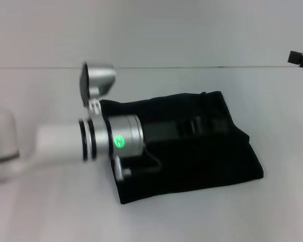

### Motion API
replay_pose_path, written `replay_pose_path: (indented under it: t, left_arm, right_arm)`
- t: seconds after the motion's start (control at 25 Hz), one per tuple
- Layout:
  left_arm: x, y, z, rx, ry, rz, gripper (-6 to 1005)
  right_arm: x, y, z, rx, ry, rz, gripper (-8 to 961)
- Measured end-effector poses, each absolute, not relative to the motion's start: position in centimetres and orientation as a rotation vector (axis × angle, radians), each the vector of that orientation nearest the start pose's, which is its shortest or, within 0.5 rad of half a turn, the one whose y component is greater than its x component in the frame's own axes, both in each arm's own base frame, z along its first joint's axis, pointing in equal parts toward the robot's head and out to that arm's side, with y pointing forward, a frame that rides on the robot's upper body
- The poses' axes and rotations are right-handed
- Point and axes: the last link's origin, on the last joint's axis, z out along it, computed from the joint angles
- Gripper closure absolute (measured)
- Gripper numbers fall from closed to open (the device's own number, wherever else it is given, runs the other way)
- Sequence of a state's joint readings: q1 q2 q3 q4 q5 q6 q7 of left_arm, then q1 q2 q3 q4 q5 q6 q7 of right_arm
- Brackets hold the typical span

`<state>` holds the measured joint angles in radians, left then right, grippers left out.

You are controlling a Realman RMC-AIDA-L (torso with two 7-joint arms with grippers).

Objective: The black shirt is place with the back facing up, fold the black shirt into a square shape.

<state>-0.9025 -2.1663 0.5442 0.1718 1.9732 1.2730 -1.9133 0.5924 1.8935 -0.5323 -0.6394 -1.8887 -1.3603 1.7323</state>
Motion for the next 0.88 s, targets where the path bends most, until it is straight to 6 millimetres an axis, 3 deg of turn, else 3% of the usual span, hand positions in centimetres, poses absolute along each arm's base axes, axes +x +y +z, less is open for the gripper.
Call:
replay_pose_path:
  t: [0.2, 0.4, 0.48, 0.68, 0.76, 0.88]
  left_arm:
    - [-14.5, 33.3, -12.4, -2.614, -1.591, -1.249, 858]
    - [-13.4, 31.5, -11.2, -2.694, -1.473, -1.478, 847]
    - [-13.6, 31.4, -10.5, -2.692, -1.439, -1.521, 625]
    - [-16.2, 31.7, -8.3, -2.689, -1.282, -1.479, 455]
    - [-18.6, 31.4, -6.3, -2.75, -1.103, -1.357, 368]
    - [-20.0, 30.9, -5.0, -2.802, -0.992, -1.261, 210]
  right_arm:
    - [28.5, 39.8, 11.7, -2.245, 0.982, 0.767, 38]
    - [28.1, 40.5, 10.6, -2.291, 1.108, 0.655, 37]
    - [27.7, 40.8, 9.8, -2.314, 1.17, 0.599, 37]
    - [26.2, 41.2, 7.0, -2.4, 1.295, 0.465, 37]
    - [25.7, 41.1, 5.7, -2.431, 1.347, 0.423, 37]
    - [25.2, 40.8, 3.8, -2.464, 1.418, 0.386, 37]
